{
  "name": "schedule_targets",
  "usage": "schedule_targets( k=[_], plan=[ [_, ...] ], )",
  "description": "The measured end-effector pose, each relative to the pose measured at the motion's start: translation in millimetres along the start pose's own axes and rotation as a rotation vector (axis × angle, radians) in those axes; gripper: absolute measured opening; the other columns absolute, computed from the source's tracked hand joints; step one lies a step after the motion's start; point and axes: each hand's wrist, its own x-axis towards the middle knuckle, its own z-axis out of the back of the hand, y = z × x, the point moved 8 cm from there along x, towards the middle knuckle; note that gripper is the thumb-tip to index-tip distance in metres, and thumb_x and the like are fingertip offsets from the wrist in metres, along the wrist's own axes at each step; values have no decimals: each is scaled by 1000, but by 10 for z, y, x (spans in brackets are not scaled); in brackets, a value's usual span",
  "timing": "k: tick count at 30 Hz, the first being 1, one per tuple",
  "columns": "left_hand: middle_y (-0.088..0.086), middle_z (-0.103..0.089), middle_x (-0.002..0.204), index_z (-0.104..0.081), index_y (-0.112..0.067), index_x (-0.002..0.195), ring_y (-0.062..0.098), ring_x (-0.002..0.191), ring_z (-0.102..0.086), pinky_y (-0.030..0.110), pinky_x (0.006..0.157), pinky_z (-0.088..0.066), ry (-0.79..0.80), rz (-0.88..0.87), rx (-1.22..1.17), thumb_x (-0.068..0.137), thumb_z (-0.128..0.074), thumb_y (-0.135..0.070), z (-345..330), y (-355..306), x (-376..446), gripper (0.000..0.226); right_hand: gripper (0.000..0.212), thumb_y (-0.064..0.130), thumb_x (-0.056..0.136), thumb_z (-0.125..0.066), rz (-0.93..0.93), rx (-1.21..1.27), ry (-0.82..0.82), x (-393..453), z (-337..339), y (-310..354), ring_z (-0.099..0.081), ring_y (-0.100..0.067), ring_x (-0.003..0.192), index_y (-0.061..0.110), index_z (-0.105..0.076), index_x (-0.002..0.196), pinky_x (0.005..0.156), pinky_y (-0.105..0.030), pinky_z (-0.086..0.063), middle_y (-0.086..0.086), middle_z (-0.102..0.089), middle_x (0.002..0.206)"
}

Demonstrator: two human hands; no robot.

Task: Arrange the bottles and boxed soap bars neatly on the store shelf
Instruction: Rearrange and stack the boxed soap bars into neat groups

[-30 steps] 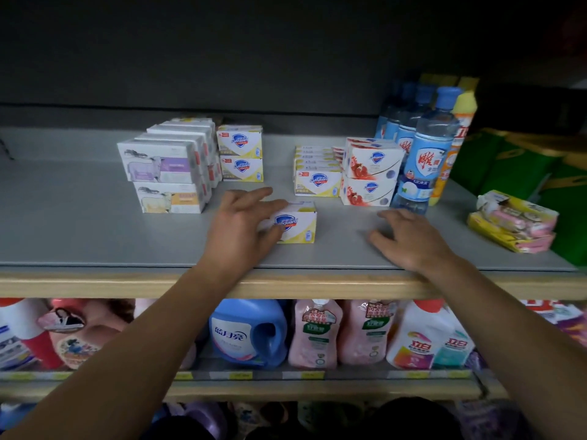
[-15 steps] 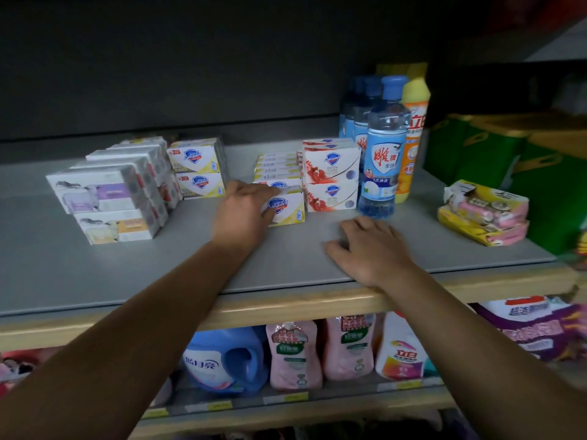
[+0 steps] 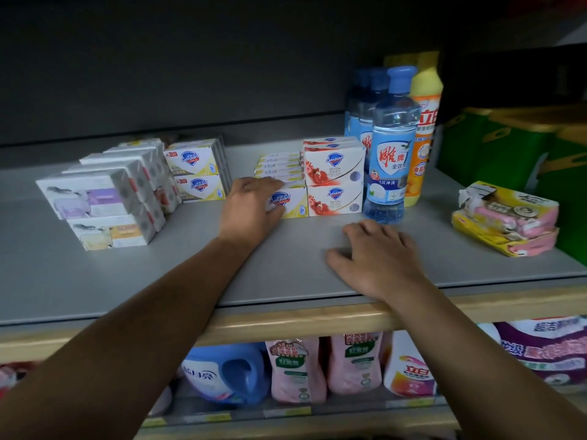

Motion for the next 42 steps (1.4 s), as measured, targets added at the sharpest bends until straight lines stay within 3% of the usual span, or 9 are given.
schedule_targets(
  k=[5, 13, 23, 29, 34, 38, 42],
  plan=[
    [6, -51, 141, -56, -16, 132, 27, 126, -49, 32, 102, -39, 11, 158, -117, 82, -71, -35, -12, 128, -4, 56, 60, 62, 88, -30, -4, 5, 3, 11, 4, 12, -38, -25, 129, 27, -45, 135, 107, -44, -27, 2, -44, 138],
    [6, -51, 139, -50, -10, 137, 27, 123, -51, 32, 103, -38, 73, 171, -109, 88, -67, -35, -62, 130, 33, 58, 61, 64, 88, -31, -12, 9, -1, 8, -5, 7, -38, -25, 128, 27, -45, 135, 106, -43, -28, 2, -44, 137],
    [8, -30, 157, -29, -11, 150, 25, 142, -31, 31, 114, -26, 168, 282, -250, 90, -64, -37, 53, 171, -64, 75, 60, 63, 89, -33, -34, 13, 22, -9, 10, 9, -38, -25, 130, 27, -46, 135, 108, -42, -27, 2, -45, 138],
    [7, -60, 132, -52, -13, 136, 25, 117, -58, 33, 99, -44, 214, 249, -283, 88, -67, -32, 535, 341, -455, 54, 58, 57, 92, -42, -38, 11, -10, 2, 98, 105, -39, -26, 133, 22, -49, 137, 111, -38, -28, -1, -46, 141],
    [-2, -72, 105, -67, -15, 115, 12, 88, -68, 19, 78, -46, 214, 196, -248, 87, -69, -28, 1019, 706, -848, 32, 55, 46, 91, -55, 111, 213, -85, 171, 143, 784, -41, -25, 132, 20, -49, 138, 104, -32, -34, -2, -46, 142],
    [0, -72, 104, -70, -15, 113, 20, 90, -67, 22, 77, -45, 235, 253, -140, 85, -70, -28, 1312, 1188, -1115, 31, 47, 34, 88, -60, 250, 299, -141, 414, 152, 1461, -47, -22, 127, 18, -54, 132, 96, -27, -35, -2, -52, 136],
    [6, -72, 106, -68, -19, 117, 28, 99, -65, 28, 83, -45, 254, 344, 15, 86, -67, -39, 1454, 1654, -1336, 38, 49, 30, 88, -62, 318, 339, -178, 756, 157, 1984, -46, -25, 127, 17, -53, 135, 100, -31, -37, -4, -51, 136]
  ],
)
